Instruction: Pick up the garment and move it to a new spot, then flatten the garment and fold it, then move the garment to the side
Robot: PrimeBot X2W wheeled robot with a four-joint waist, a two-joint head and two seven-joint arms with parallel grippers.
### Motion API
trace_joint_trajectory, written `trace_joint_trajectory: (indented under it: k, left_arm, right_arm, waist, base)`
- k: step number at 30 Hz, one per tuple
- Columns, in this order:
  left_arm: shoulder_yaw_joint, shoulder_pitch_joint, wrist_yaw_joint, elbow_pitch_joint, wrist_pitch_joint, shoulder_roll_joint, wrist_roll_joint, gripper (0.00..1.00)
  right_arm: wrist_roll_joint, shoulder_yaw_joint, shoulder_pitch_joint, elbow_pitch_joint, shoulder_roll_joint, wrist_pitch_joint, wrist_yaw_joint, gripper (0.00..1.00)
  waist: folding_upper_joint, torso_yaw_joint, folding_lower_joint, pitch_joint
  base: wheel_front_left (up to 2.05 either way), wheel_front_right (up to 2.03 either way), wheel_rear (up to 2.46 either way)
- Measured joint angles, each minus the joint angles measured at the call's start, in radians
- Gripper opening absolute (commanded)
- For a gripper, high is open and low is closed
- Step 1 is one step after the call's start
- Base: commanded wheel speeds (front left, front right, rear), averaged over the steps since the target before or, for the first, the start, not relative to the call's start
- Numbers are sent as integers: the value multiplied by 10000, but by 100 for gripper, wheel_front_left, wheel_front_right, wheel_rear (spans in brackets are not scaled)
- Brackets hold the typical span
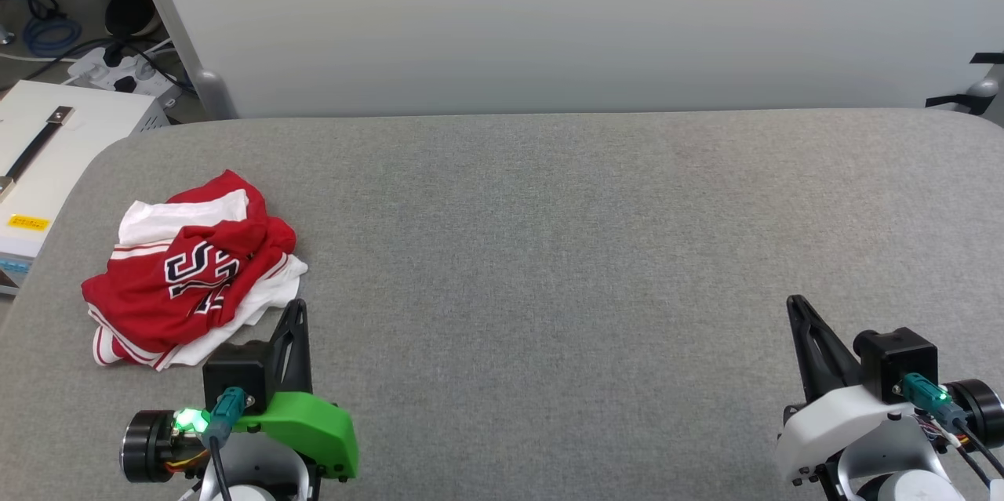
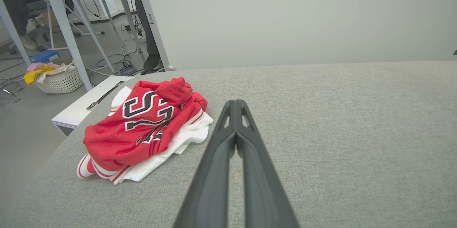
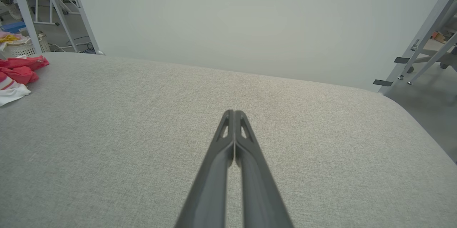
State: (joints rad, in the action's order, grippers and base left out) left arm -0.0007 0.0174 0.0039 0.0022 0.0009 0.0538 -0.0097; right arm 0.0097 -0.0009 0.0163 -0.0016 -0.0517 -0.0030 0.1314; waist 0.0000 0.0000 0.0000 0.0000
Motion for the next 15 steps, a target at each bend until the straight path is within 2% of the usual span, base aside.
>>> trace_joint_trajectory:
  k: [15]
  left_arm:
    - [2,0,0,0,0,0,0,0]
  right_arm:
    - [0,4,0,0,0,0,0,0]
  waist:
    - [0,0,0,0]
  base:
    - [0,0,0]
